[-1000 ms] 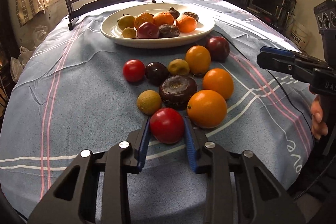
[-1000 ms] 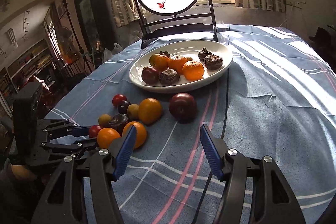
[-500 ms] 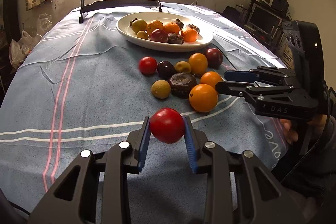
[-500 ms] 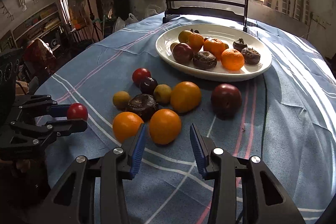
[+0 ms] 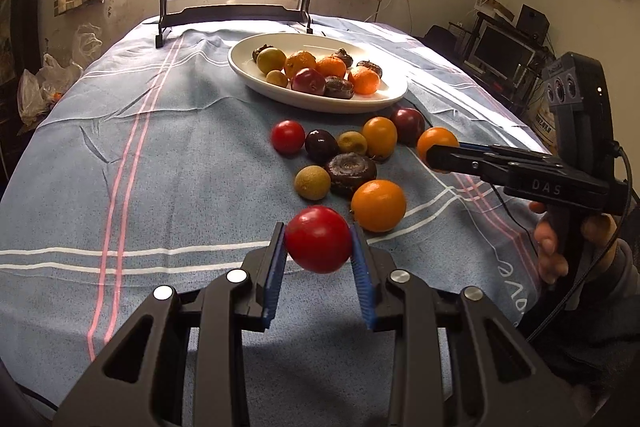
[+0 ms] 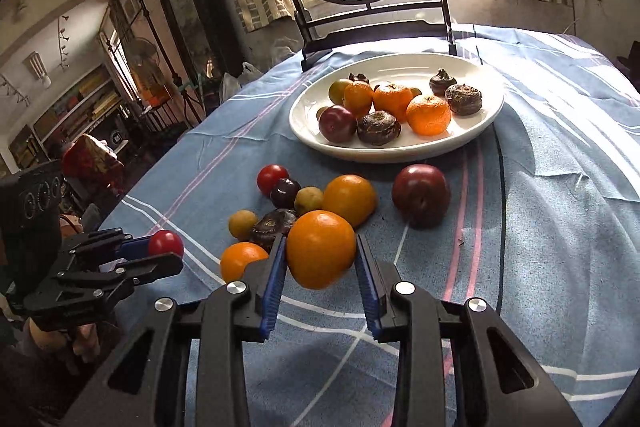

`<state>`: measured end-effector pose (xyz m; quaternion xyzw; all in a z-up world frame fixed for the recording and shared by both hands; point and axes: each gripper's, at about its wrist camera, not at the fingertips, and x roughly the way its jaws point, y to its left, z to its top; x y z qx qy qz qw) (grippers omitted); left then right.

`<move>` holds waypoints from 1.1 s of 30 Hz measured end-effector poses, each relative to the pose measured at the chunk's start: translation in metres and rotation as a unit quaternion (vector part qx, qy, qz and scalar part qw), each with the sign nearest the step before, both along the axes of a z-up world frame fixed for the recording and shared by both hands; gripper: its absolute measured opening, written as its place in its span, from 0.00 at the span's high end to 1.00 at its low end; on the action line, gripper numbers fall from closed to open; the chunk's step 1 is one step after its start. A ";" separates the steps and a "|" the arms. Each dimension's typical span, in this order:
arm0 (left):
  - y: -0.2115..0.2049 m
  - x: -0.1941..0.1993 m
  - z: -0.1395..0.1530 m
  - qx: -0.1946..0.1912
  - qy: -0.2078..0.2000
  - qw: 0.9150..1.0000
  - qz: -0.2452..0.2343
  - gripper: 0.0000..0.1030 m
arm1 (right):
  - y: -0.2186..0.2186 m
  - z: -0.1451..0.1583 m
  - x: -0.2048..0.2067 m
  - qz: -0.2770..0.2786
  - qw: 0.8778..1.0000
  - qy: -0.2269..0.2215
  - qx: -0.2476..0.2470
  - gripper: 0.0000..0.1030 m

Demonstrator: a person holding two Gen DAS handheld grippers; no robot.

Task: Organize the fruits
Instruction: 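Carry the tomato and orange over the plate and release with both tools, then grasp an orange with the left tool while the right tool grasps a dark red plum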

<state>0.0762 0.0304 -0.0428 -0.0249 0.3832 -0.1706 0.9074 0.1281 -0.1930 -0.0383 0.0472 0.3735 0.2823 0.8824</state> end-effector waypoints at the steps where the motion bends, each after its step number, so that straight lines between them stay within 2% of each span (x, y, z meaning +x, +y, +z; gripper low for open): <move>1: -0.001 0.002 0.003 -0.002 -0.001 1.000 -0.003 0.70 | -0.003 0.003 -0.001 -0.001 1.000 -0.003 0.003 0.67; 5: -0.004 0.026 0.017 -0.029 0.004 0.999 -0.023 0.70 | -0.016 0.024 0.012 -0.016 1.000 -0.016 0.021 0.67; 8: -0.010 0.054 0.033 -0.021 -0.012 0.999 -0.025 0.70 | -0.024 0.042 0.037 -0.034 0.999 -0.022 0.027 0.67; 12: -0.019 0.105 0.049 -0.025 -0.015 0.999 -0.027 0.70 | -0.021 0.056 0.083 -0.053 0.998 -0.024 0.010 0.67; 17: -0.033 0.174 0.046 -0.009 0.004 1.000 -0.013 0.70 | -0.011 0.044 0.146 -0.087 0.996 -0.015 -0.013 0.67; 20: -0.038 0.208 0.037 -0.005 0.017 1.000 0.001 0.69 | -0.011 0.030 0.174 -0.106 0.994 -0.003 -0.003 0.65; 22: -0.034 0.222 0.035 -0.015 0.024 0.999 0.015 0.47 | -0.013 0.029 0.178 -0.117 0.993 -0.009 -0.002 0.46; 24: -0.025 0.219 0.039 -0.039 0.017 0.999 0.023 0.42 | -0.018 0.032 0.164 -0.119 0.993 -0.018 0.012 0.43; 26: -0.020 0.203 0.044 -0.044 0.003 0.999 0.021 0.40 | -0.021 0.034 0.145 -0.112 0.993 -0.024 0.009 0.43; 29: -0.019 0.164 0.044 -0.018 -0.015 1.000 0.009 0.38 | -0.032 0.027 0.111 -0.108 0.994 -0.020 0.004 0.43; 33: -0.031 0.102 0.028 0.022 -0.011 0.999 -0.025 0.37 | -0.051 0.015 0.066 -0.110 0.994 -0.009 0.014 0.43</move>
